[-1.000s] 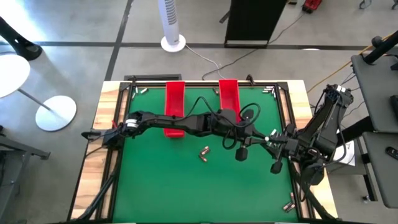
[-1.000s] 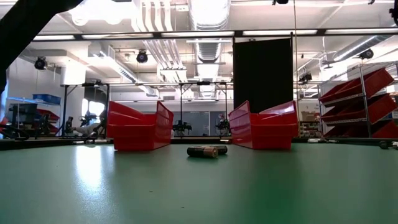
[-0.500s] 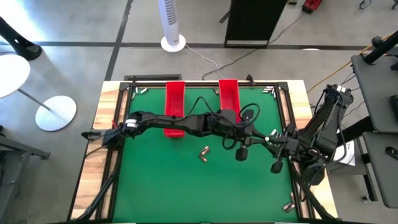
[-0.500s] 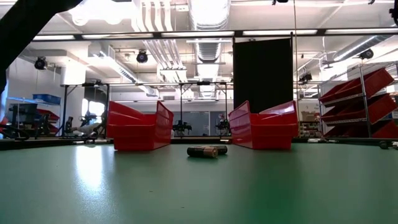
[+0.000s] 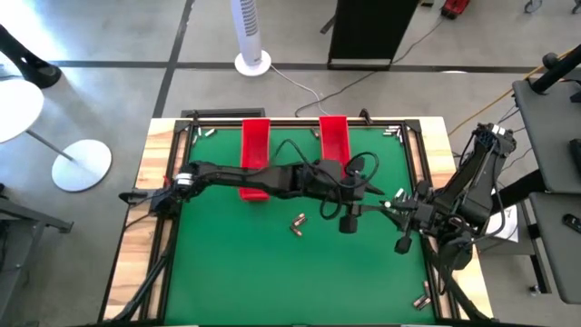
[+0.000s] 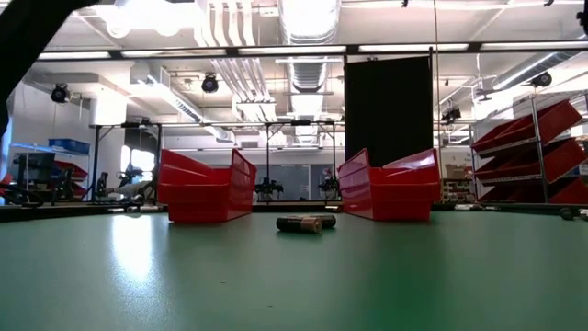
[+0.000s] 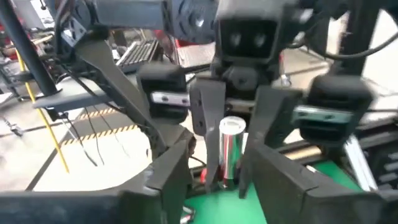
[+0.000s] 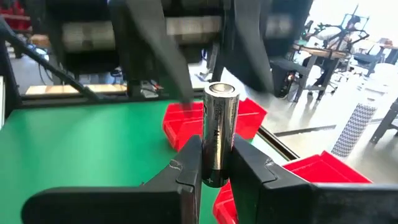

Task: Sort batteries
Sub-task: Put the silver battery into the right red bin

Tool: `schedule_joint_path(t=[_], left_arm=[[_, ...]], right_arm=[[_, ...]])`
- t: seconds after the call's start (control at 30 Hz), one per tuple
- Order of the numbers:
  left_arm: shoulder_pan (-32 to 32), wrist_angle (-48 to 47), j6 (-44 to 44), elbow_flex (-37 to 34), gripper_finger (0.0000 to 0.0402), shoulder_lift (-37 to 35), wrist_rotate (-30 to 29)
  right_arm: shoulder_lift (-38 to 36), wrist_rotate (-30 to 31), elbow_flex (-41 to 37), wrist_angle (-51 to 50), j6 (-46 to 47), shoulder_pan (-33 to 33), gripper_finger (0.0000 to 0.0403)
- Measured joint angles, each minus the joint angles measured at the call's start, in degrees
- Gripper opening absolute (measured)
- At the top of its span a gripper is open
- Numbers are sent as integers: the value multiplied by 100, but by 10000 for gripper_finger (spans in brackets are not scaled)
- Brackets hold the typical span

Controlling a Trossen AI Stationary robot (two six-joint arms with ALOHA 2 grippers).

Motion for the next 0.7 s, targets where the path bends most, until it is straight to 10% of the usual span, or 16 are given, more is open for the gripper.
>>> schedule_joint_path(t=[0.17, 0.3, 0.7], left_arm=[[-63, -1108, 7, -338, 179, -992, -86], [-366, -1248, -43, -1644, 182, -2120, -1364], [-1475, 1240, -839, -6484, 180, -5077, -4008]], right_arm=[[58, -300, 0, 0, -18, -300, 45], [234, -747, 0, 131, -122, -818, 46], [1030, -2644, 7, 1883, -732, -3012, 47]])
